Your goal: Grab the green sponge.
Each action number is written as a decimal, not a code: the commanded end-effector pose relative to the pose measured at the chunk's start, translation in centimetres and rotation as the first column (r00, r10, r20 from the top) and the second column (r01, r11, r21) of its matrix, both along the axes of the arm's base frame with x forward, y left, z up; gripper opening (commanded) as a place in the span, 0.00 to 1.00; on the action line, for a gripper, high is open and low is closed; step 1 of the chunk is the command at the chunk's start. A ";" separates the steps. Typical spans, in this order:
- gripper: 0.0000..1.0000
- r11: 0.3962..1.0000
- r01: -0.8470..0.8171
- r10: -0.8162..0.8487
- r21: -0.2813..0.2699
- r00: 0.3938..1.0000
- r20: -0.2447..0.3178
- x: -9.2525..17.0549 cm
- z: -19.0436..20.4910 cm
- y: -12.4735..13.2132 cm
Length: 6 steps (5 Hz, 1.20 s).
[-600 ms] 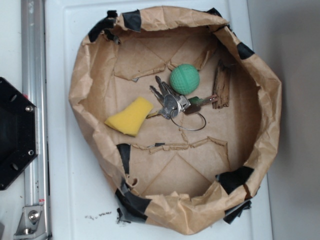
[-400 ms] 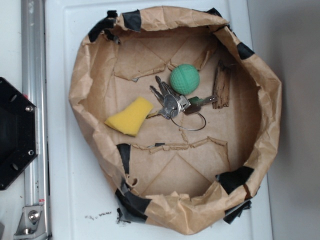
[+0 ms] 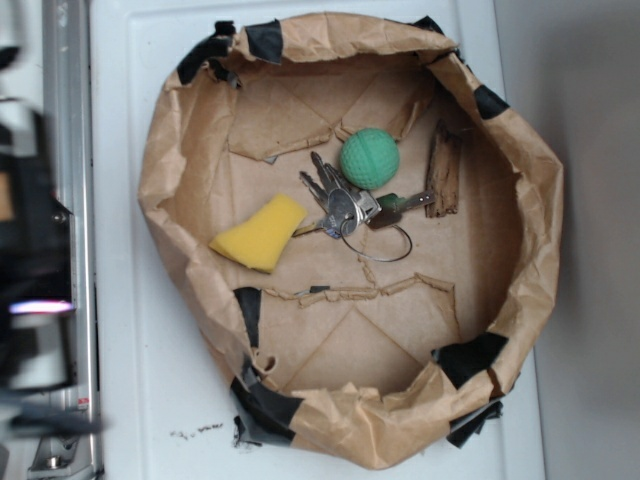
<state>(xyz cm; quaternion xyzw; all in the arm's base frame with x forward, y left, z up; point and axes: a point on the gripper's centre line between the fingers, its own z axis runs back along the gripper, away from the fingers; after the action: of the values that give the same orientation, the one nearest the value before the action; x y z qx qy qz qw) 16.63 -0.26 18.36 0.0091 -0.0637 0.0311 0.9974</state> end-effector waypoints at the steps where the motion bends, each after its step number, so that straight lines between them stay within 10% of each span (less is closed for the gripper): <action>1: 1.00 0.968 -0.243 0.241 -0.063 0.970 -0.035 6.9 -4.2 2.8; 5: 1.00 0.970 -0.245 0.241 0.006 0.949 -0.204 7.1 -16.7 3.2; 6: 0.00 0.980 -0.194 0.176 -0.051 0.952 -0.252 9.7 -18.5 3.8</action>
<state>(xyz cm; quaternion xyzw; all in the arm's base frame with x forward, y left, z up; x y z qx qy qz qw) 26.26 2.43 0.82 -0.0173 0.0696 0.1206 0.9901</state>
